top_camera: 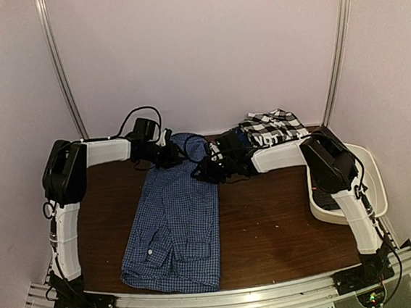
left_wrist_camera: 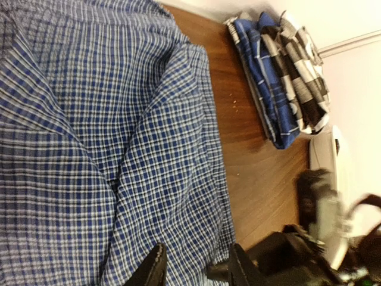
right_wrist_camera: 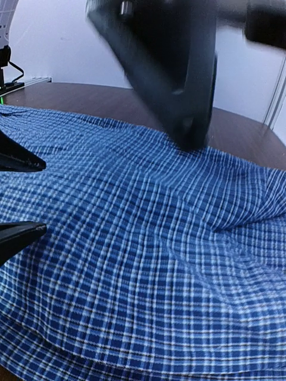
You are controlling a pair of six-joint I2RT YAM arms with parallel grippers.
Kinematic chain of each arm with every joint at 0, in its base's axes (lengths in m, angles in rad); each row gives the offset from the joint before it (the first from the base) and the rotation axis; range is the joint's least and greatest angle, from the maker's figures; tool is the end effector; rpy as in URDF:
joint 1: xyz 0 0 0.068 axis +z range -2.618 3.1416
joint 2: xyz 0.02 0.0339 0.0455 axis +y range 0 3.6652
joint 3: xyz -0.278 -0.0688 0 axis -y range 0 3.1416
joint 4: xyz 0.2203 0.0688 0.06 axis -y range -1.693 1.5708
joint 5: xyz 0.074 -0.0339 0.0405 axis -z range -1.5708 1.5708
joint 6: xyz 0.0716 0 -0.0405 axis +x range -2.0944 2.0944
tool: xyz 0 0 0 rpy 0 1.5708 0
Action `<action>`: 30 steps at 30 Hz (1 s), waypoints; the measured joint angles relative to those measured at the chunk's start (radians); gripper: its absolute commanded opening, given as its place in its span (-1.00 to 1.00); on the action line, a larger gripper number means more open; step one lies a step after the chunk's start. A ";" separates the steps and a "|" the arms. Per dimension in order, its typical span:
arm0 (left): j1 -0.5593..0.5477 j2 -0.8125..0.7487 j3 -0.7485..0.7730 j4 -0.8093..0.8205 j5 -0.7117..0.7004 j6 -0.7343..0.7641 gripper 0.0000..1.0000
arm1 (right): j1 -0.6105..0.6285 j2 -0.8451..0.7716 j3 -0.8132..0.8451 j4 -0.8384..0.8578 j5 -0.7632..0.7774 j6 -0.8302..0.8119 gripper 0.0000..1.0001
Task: Fold and stack the long sleeve shirts
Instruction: Smooth out the rectangle-folded shirt at the center of the board, then move the rectangle-folded shirt to the center of the board.
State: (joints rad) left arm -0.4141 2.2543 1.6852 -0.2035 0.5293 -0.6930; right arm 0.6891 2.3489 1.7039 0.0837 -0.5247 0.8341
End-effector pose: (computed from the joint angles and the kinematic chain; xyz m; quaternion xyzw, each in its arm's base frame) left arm 0.4530 -0.2386 0.1661 -0.0230 0.8948 -0.4022 0.1923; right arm 0.3958 0.3725 0.1546 -0.0639 0.8522 0.4866 0.1814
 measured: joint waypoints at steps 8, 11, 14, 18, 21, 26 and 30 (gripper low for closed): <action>0.092 -0.313 -0.262 -0.007 -0.083 0.041 -0.30 | -0.035 0.087 0.072 -0.068 -0.010 -0.011 -0.41; 0.134 -0.391 -0.421 -0.031 -0.132 0.049 -0.30 | -0.054 0.090 0.091 -0.098 -0.010 -0.022 -0.37; 0.160 -0.449 -0.573 -0.081 -0.196 0.052 -0.29 | -0.066 0.090 0.093 -0.117 -0.013 -0.037 -0.35; 0.166 -0.539 -0.708 -0.137 -0.257 0.050 -0.29 | -0.070 0.082 0.096 -0.143 -0.013 -0.065 -0.26; 0.164 -0.623 -0.788 -0.156 -0.283 0.043 -0.28 | -0.070 0.056 0.081 -0.169 -0.005 -0.092 -0.19; 0.164 -0.705 -0.882 -0.168 -0.313 0.039 -0.28 | -0.069 -0.055 -0.027 -0.195 0.028 -0.135 -0.13; 0.161 -0.717 -0.941 -0.172 -0.313 0.039 -0.29 | -0.069 -0.147 -0.136 -0.197 0.047 -0.159 -0.13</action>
State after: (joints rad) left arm -0.2531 1.5375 0.7437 -0.3759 0.2165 -0.6537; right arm 0.6205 2.2021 1.5677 -0.1131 -0.4774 0.6746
